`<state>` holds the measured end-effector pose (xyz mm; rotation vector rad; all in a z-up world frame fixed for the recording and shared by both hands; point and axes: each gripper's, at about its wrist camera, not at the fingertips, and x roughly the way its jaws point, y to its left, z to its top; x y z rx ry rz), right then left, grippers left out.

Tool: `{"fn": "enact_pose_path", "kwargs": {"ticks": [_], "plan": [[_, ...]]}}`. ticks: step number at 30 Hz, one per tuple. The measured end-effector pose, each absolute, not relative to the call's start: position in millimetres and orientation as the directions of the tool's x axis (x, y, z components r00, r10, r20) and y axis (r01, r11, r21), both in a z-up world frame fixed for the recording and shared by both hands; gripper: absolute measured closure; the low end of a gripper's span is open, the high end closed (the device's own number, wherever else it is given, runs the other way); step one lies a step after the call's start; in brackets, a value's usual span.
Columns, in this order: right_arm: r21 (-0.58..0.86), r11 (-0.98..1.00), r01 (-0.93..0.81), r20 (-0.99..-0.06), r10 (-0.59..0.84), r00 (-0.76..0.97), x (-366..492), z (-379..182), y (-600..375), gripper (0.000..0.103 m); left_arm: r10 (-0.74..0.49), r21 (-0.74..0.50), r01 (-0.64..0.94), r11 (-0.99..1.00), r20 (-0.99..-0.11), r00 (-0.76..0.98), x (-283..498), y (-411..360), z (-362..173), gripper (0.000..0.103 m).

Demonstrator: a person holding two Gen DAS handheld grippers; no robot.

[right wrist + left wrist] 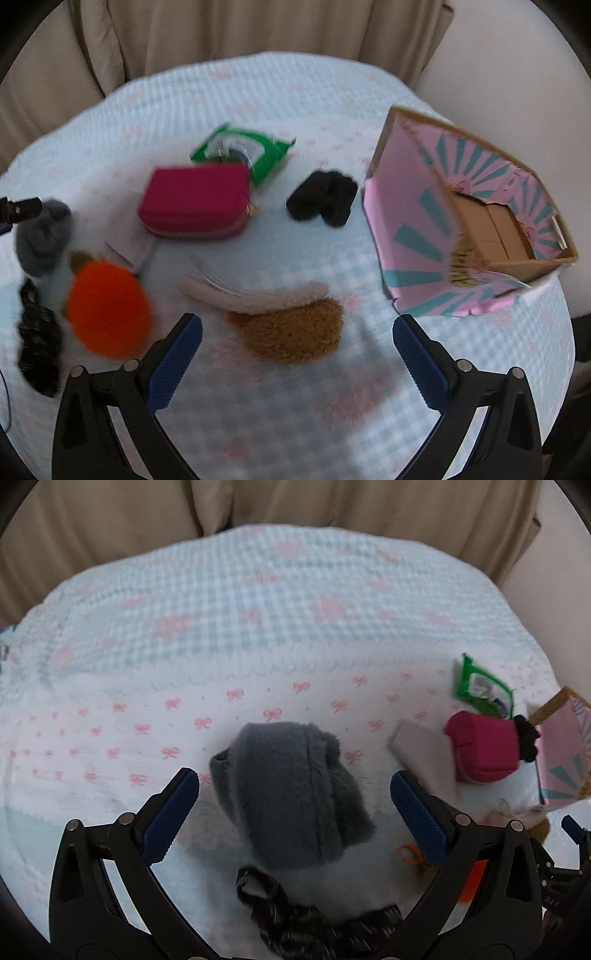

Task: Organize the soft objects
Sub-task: 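Grasp the grey sock with the left tool while the right tool grasps the brown fluffy clip, then carry the grey sock and brown clip over the pink cardboard box with both tools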

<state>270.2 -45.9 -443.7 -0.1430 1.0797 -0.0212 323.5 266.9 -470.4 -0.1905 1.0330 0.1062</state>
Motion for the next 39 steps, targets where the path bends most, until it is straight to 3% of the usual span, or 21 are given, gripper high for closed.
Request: {"fn": "enact_pose_path", "kwargs": {"ticks": [2, 6, 10, 16, 28, 39], "plan": [[-0.129, 0.989, -0.069, -0.883, -0.083, 0.461, 274.7, -453.0, -45.6, 0.000, -0.020, -0.129, -0.184, 0.974, -0.866, 0.499, 328.0, 270.0, -480.6, 0.001], [-0.111, 0.990, -0.087, -0.903, -0.064, 0.425, 288.6, -469.4, -48.7, 0.012, -0.037, -0.152, -0.201, 0.968, -0.876, 0.482, 335.5, 273.6, -490.7, 0.005], [-0.040, 0.997, -0.067, -0.925, -0.012, 0.380, 297.3, -480.3, -55.1, 0.033, -0.051, -0.166, -0.217, 0.962, -0.890, 0.454, 344.2, 277.3, -500.1, 0.029], [-0.017, 0.997, -0.073, -0.925, 0.012, 0.379, 298.4, -476.9, -55.4, 0.043, -0.085, -0.207, -0.225, 0.952, -0.886, 0.455, 345.8, 285.7, -499.3, 0.039], [-0.009, 0.999, -0.039, -0.903, 0.009, 0.429, 293.6, -442.0, -50.8, 0.046, -0.081, -0.224, -0.222, 0.949, -0.854, 0.513, 331.0, 294.3, -452.9, 0.042], [0.022, 0.999, -0.030, -0.847, 0.035, 0.531, 266.3, -333.5, -34.5, 0.046, -0.058, -0.197, -0.169, 0.966, -0.799, 0.598, 292.1, 282.0, -330.9, 0.042]]}}
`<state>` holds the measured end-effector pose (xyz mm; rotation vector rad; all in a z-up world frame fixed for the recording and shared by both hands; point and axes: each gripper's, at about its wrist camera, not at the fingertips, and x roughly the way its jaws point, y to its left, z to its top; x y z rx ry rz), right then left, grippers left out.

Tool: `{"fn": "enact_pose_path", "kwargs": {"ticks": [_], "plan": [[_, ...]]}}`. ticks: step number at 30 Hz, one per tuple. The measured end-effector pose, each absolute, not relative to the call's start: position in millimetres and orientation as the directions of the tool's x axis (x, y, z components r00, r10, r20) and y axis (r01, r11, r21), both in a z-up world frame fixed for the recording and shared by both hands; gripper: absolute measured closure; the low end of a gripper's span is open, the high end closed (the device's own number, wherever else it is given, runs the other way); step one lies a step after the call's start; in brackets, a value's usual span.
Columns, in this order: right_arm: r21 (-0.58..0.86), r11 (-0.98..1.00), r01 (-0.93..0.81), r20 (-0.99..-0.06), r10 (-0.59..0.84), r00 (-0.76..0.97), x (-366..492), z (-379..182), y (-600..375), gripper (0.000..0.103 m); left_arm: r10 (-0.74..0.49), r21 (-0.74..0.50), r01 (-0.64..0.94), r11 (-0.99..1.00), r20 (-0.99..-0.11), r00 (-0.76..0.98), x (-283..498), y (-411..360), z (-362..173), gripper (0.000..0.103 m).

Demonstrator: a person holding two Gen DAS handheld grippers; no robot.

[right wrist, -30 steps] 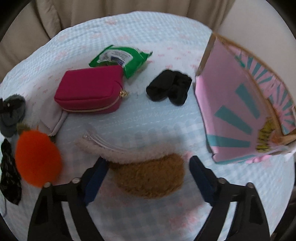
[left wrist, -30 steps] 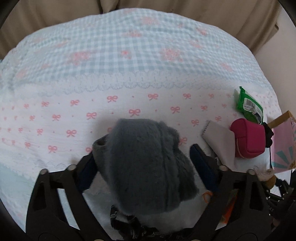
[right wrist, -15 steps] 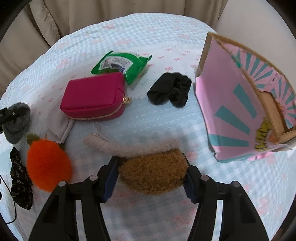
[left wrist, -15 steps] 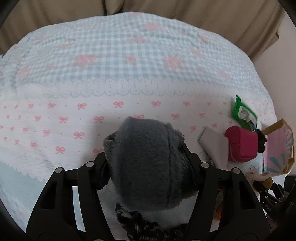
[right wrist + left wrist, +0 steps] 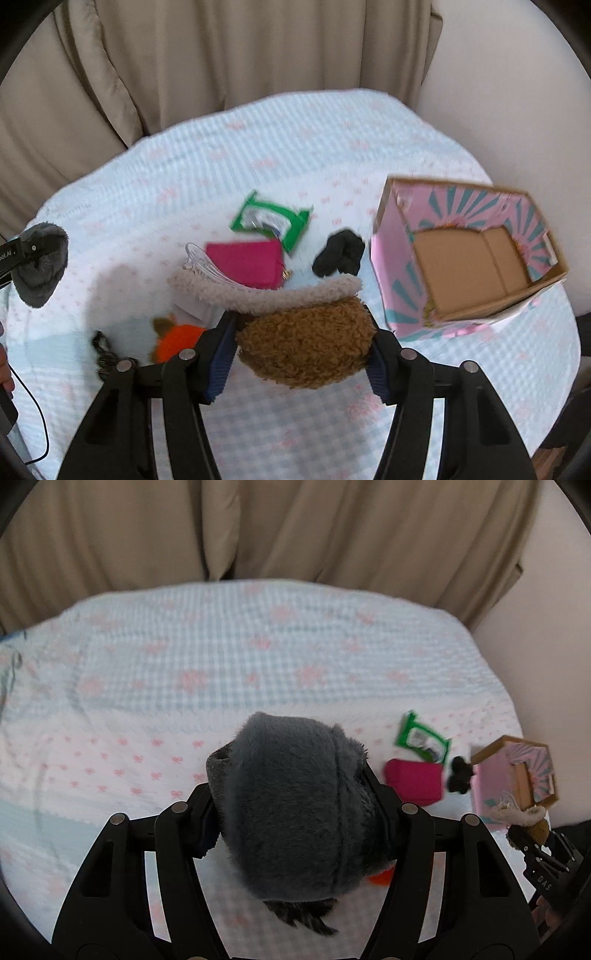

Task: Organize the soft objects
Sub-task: 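Carry the grey sock and brown clip over the pink cardboard box with both tools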

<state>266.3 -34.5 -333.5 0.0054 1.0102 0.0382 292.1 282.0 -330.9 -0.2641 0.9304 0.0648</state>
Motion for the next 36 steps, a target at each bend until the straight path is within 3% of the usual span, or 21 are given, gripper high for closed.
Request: {"fn": "enact_pose_path", "kwargs": {"ticks": [10, 21, 29, 36], "plan": [[0.015, 1.000, -0.012, -0.794, 0.020, 0.607, 218.0, -227.2, -51.3, 0.046, -0.086, -0.202, -0.095, 0.975, -0.731, 0.677, 238.3, 229.6, -220.2, 0.042], [0.011, 0.996, 0.089, -0.749, -0.051, 0.661, 199.3, -164.8, -137.0, 0.046, -0.161, -0.248, -0.023, 0.969, -0.694, 0.702, 226.2, 115.4, -169.4, 0.042], [0.045, 0.997, 0.069, -0.766, -0.010, 0.643, 217.5, -155.4, -237.5, 0.046, -0.159, -0.250, -0.039, 0.968, -0.723, 0.672, 239.9, 7.6, -171.2, 0.042], [0.054, 0.998, 0.014, -0.802, 0.035, 0.596, 265.3, -181.2, -323.6, 0.046, -0.159, -0.265, -0.084, 0.961, -0.771, 0.616, 272.3, -84.8, -221.3, 0.042]]}}
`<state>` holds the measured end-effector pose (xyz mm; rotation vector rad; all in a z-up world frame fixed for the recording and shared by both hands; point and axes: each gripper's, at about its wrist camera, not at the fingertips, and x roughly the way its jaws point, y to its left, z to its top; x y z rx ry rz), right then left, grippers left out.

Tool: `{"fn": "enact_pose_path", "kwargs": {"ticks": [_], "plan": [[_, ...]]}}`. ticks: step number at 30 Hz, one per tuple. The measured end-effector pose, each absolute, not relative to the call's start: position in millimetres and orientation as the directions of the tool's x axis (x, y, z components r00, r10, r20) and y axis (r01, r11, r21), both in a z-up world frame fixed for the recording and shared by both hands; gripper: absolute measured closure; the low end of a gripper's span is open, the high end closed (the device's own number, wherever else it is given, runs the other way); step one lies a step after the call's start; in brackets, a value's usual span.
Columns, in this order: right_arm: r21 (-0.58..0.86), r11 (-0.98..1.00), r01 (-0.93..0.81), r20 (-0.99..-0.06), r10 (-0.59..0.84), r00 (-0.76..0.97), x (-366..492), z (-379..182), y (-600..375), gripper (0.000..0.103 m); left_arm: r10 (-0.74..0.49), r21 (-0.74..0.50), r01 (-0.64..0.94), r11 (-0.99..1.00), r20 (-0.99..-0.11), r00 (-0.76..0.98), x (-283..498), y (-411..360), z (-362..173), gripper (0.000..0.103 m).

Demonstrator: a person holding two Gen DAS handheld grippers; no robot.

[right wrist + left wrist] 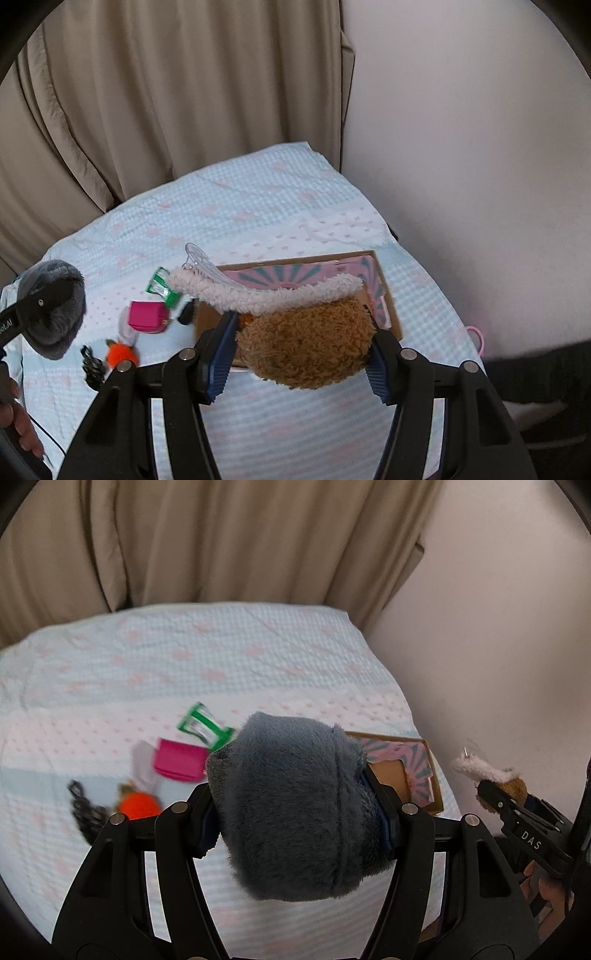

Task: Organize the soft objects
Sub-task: 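Carry the grey sock and brown clip over the pink cardboard box with both tools, then open both tools to drop the sock and clip into the box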

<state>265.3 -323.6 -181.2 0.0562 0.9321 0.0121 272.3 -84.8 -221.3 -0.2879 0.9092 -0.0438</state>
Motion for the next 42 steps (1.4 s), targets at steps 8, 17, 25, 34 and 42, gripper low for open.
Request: {"fn": "enact_pose_path", "kwargs": {"ticks": [8, 17, 25, 34, 42], "plan": [[0.075, 0.995, -0.062, -0.852, 0.096, 0.514, 333.2, -236.4, -380.0, 0.046, -0.141, -0.224, -0.103, 0.969, -0.846, 0.514, 331.0, -157.3, -290.9, 0.042], [0.159, 0.985, -0.065, -0.920, 0.172, 0.352, 394.8, -313.4, -406.2, 0.046, -0.115, -0.140, -0.042, 0.989, -0.921, 0.373, 392.9, -210.5, -373.3, 0.042], [0.220, 0.975, -0.038, -0.948, 0.222, 0.230, 423.0, -377.0, -405.2, 0.045, -0.059, -0.055, 0.027, 0.998, -0.969, 0.242, 416.0, -228.2, -439.4, 0.042], [0.295, 0.956, 0.001, -0.935, 0.288, 0.208, 435.3, -393.8, -407.5, 0.010, -0.013, 0.011, 0.094, 0.996, -0.968, 0.252, 416.1, -235.6, -438.9, 0.000], [0.274, 0.961, -0.032, -0.936, 0.275, 0.220, 429.6, -388.0, -401.3, 0.000, -0.012, 0.016, 0.108, 0.994, -0.967, 0.254, 409.5, -235.2, -427.8, 0.000]]}}
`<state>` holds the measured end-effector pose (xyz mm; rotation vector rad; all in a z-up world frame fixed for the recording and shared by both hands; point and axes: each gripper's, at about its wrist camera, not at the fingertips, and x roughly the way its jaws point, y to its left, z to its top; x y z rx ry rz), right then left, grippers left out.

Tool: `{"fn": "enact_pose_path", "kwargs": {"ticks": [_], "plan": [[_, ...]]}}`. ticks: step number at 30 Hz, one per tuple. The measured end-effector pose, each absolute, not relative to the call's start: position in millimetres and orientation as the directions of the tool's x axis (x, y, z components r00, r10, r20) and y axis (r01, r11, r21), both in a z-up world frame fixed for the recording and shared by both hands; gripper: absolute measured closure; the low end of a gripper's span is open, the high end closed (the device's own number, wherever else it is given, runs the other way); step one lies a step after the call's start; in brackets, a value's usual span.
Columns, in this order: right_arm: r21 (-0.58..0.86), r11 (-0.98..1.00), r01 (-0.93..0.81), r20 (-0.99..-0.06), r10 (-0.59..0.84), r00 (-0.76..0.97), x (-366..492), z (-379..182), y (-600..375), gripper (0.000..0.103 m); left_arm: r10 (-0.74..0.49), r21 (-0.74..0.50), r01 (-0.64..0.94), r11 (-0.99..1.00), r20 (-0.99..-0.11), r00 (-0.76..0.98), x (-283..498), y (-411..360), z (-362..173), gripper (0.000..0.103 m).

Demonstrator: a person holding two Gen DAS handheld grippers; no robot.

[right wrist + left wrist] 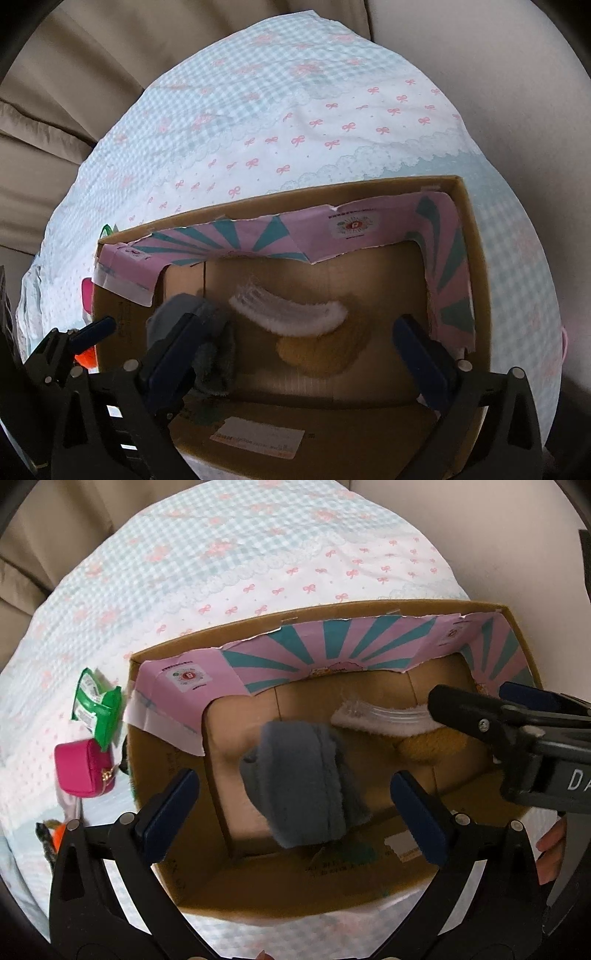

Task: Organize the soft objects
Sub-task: 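Open both tools to drop the sock and clip into the box, then lift both tools away from the box back toward the remaining items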

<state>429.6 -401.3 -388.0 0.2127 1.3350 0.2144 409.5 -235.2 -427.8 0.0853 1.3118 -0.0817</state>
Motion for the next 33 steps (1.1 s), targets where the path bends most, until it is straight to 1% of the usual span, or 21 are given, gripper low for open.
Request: {"fn": "enact_pose_path", "kwargs": {"ticks": [8, 16, 21, 27, 33], "plan": [[0.260, 0.965, -0.044, -0.927, 0.262, 0.270, 414.9, -351.1, -408.5, 0.000, -0.024, 0.009, 0.108, 0.994, -0.956, 0.294, 394.4, -236.4, -392.2, 0.000], [0.251, 0.968, -0.028, -0.909, 0.246, 0.337, 388.7, -290.3, -414.8, 0.000, -0.048, -0.004, 0.117, 0.993, -0.926, 0.374, 366.0, -233.5, -328.1, 0.000], [0.248, 0.968, -0.041, -0.880, 0.243, 0.409, 361.2, -243.3, -409.3, 0.000, -0.088, -0.048, 0.099, 0.994, -0.889, 0.449, 334.4, -219.0, -279.9, 0.000], [0.202, 0.976, -0.081, -0.839, 0.215, 0.499, 313.0, -183.4, -388.1, 0.000, -0.058, -0.040, 0.044, 0.998, -0.833, 0.550, 282.5, -188.9, -222.9, 0.000], [0.164, 0.983, -0.084, -0.791, 0.182, 0.584, 263.4, -140.7, -366.2, 0.000, -0.046, -0.056, 0.003, 0.998, -0.780, 0.624, 230.3, -149.1, -178.8, 0.000]]}}
